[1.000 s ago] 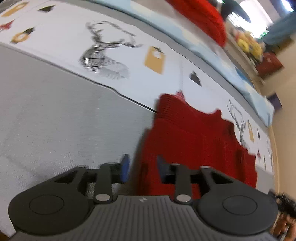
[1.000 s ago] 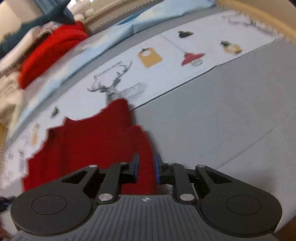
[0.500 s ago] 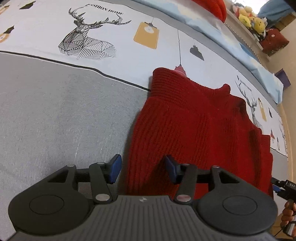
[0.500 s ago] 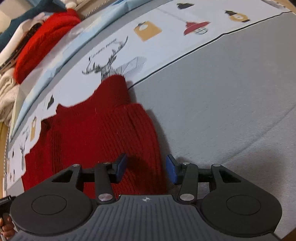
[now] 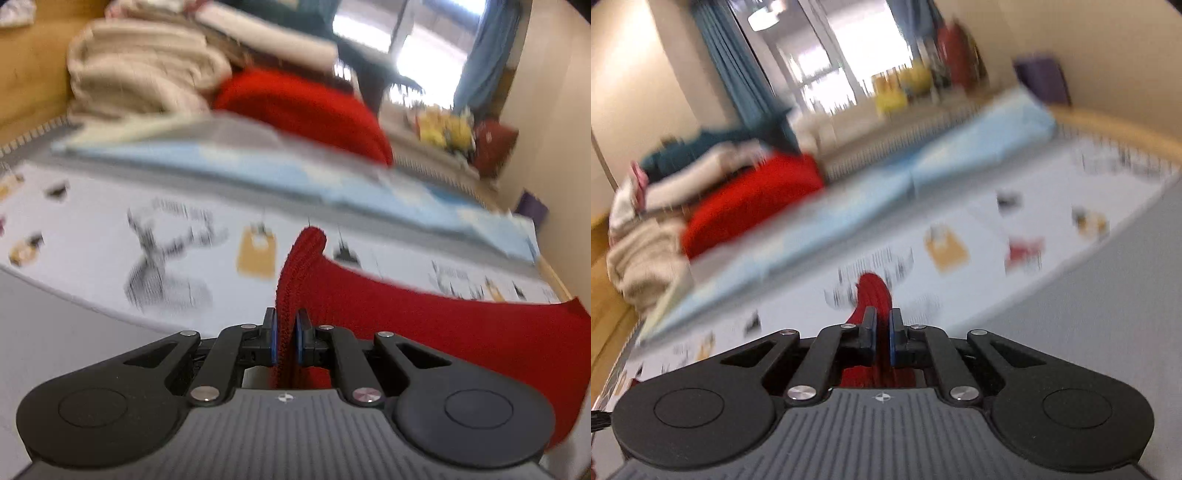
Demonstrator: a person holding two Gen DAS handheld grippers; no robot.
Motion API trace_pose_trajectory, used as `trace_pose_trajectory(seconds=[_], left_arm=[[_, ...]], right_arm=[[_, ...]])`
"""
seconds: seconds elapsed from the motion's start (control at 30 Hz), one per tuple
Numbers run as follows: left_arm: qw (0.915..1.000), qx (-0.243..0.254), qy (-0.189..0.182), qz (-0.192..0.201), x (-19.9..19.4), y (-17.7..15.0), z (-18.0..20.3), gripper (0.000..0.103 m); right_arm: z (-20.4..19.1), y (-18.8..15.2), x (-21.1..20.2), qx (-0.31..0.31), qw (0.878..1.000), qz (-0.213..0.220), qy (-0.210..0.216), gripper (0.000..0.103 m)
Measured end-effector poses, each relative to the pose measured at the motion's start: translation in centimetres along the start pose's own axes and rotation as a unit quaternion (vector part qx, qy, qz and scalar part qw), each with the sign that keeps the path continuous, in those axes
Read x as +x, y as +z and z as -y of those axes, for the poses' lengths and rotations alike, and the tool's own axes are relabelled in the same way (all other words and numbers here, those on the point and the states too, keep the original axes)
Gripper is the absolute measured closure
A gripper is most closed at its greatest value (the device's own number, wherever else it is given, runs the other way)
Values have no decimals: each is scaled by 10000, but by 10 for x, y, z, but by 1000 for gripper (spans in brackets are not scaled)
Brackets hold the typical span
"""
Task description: Fold small clothes
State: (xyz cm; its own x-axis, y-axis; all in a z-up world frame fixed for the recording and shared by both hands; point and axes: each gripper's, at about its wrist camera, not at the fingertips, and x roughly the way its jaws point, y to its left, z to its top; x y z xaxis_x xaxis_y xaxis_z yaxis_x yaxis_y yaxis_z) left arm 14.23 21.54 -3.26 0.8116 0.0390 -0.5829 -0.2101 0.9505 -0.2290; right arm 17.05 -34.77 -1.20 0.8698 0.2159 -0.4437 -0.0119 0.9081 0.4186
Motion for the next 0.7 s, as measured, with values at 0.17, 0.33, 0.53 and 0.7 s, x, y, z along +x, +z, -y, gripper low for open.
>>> trace_pose_trajectory(seconds=[0.17, 0.33, 0.53, 0.7], left_arm=[[9978, -328, 85, -567, 40, 2, -3, 81], [9793, -955, 28, -1784, 54, -21, -33, 72], [9532, -1019, -367, -2822, 45, -54, -54, 62], [9473, -821, -530, -3051, 28, -76, -58, 64]], right_arm=[[-19, 2, 18, -382, 9982, 371, -264, 95], [2, -25, 76, 130, 9806, -1522, -1229, 76], [12, -51, 62, 222, 9638, -2542, -769, 57], [19, -73, 44, 65, 9482, -3065, -836, 57]])
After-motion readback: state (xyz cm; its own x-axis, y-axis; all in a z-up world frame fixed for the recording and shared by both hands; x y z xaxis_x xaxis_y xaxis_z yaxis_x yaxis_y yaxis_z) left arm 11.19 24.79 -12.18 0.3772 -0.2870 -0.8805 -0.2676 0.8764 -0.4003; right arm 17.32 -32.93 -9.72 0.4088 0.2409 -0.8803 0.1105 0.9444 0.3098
